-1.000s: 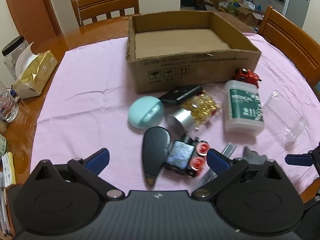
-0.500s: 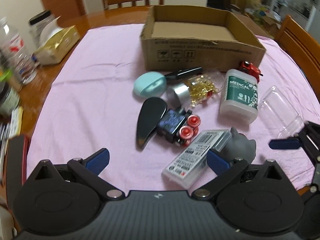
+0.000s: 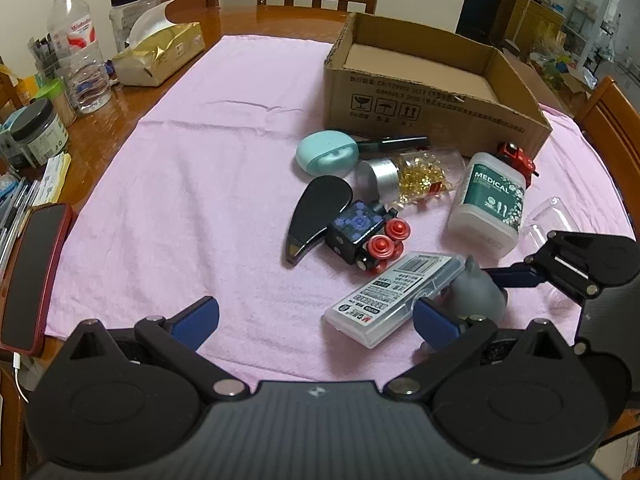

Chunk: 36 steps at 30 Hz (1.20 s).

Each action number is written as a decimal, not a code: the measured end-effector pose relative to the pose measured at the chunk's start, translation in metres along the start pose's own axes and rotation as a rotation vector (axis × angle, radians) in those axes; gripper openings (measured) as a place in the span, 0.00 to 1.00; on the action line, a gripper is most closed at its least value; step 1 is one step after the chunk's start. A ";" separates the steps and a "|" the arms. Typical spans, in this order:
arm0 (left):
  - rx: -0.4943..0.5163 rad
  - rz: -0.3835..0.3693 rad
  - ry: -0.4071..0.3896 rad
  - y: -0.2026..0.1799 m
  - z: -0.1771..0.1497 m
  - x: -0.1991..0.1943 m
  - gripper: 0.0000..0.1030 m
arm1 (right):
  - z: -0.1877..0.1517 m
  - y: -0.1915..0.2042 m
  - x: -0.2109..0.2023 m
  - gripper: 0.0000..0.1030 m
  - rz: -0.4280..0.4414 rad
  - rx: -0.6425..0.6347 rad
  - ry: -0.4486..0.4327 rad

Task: Organize rigid objects
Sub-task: 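Grasp the white pen-refill box with the left gripper while the right gripper lifts the cat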

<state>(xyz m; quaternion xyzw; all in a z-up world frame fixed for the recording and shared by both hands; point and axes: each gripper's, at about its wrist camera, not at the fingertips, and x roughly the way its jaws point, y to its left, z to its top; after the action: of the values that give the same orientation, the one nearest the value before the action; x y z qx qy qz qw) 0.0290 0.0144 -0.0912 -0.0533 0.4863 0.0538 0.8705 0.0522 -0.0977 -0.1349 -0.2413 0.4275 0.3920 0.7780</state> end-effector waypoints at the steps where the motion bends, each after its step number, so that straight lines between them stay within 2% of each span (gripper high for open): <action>1: -0.001 0.001 0.001 -0.001 0.000 0.001 0.99 | 0.000 0.000 0.000 0.76 -0.005 0.007 0.001; 12: 0.030 -0.026 -0.004 -0.021 0.007 0.020 0.99 | -0.014 -0.002 -0.013 0.76 -0.124 0.145 0.087; 17: 0.036 -0.023 -0.003 -0.036 0.015 0.041 0.99 | -0.020 0.001 -0.015 0.77 -0.139 0.137 0.081; 23: -0.008 -0.035 -0.033 -0.048 0.018 0.064 0.99 | -0.022 0.003 -0.013 0.85 -0.134 0.145 0.083; 26: 0.020 0.017 -0.016 -0.052 0.016 0.074 1.00 | -0.023 0.003 -0.012 0.86 -0.129 0.140 0.083; 36: 0.082 0.084 0.002 -0.031 -0.011 0.051 0.99 | -0.028 -0.006 -0.009 0.91 -0.101 0.125 0.089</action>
<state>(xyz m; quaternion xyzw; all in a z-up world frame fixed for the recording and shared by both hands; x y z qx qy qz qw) 0.0504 -0.0154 -0.1391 0.0028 0.4910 0.0700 0.8684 0.0405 -0.1246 -0.1418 -0.2307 0.4725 0.3135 0.7907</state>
